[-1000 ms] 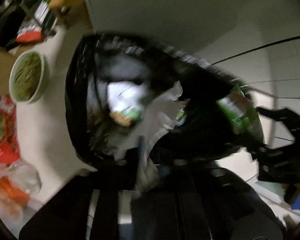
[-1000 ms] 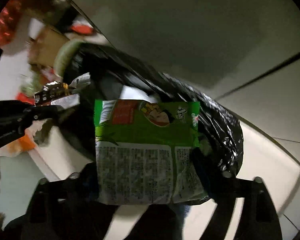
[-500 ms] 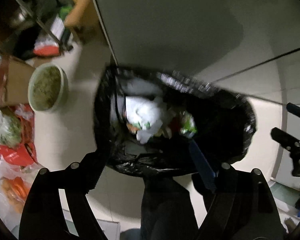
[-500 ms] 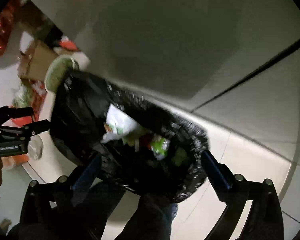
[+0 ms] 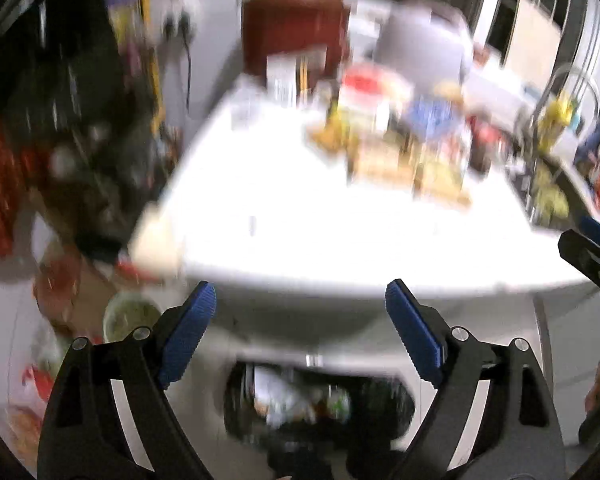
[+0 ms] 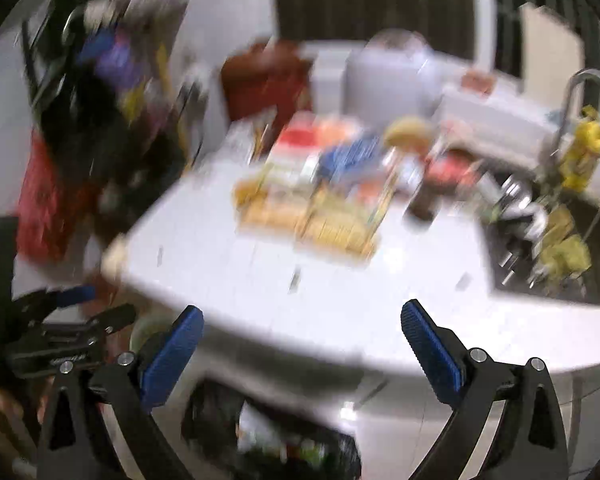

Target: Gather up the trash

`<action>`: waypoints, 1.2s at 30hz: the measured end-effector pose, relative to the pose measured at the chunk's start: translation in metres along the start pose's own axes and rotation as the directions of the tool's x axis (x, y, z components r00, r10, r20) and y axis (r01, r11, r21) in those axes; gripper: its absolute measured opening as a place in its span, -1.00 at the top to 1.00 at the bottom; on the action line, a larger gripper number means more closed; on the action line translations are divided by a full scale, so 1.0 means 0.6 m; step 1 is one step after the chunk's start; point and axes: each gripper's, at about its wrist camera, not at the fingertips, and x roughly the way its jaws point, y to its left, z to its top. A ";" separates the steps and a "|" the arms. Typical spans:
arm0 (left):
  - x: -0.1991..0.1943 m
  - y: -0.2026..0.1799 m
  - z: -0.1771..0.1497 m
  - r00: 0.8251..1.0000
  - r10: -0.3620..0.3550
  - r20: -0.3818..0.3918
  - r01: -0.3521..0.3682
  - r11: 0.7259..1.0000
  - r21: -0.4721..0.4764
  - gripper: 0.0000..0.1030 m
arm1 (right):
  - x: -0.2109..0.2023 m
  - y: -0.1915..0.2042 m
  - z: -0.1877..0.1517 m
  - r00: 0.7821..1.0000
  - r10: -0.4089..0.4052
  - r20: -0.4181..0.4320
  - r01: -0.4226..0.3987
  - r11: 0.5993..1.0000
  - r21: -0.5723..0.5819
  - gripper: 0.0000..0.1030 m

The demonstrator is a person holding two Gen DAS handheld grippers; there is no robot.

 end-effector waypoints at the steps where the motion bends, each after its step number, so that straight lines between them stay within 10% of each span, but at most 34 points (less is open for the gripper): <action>1: -0.015 -0.010 0.028 0.999 0.006 0.053 -0.006 1.000 0.012 -0.65 | -0.017 -0.010 0.029 0.998 -0.019 0.051 0.018 1.000 0.023 -0.89; 11: -0.086 -0.093 0.153 0.970 0.023 0.244 -0.046 0.995 0.089 -0.65 | -0.094 -0.089 0.170 0.960 -0.151 0.235 0.124 0.984 0.128 -0.90; 36: -0.110 -0.124 0.207 0.950 0.077 0.303 -0.101 0.993 0.063 -0.65 | -0.089 -0.102 0.184 0.958 -0.173 0.227 0.147 0.981 0.127 -0.90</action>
